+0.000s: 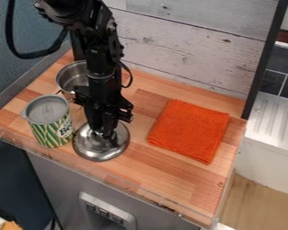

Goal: Move the silver lid to the right of the can

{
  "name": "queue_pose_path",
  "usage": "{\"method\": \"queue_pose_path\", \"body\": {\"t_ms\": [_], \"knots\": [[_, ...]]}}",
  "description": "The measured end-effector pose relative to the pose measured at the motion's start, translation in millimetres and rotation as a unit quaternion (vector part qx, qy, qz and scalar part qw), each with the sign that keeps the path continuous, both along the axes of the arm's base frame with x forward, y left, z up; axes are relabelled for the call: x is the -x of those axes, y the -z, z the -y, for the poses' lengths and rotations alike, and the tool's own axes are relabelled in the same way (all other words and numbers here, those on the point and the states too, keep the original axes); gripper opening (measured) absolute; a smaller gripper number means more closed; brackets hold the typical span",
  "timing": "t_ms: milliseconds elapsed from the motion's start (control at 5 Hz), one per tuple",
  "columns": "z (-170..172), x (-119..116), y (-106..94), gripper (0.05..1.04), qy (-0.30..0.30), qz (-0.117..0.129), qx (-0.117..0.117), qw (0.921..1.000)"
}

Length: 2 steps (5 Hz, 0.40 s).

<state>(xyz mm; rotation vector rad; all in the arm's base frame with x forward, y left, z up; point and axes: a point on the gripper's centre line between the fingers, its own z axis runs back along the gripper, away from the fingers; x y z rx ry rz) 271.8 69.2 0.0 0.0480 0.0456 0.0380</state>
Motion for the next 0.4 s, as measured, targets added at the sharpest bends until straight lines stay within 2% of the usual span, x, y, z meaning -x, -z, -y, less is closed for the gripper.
{"method": "queue_pose_path", "body": {"t_ms": [200, 400], "knots": [[9, 7, -16.3, 0.769, -0.002, 0.003, -0.006, 1.0], [10, 5, -62.5, 0.993, -0.01, 0.05, 0.006, 0.9987]]}}
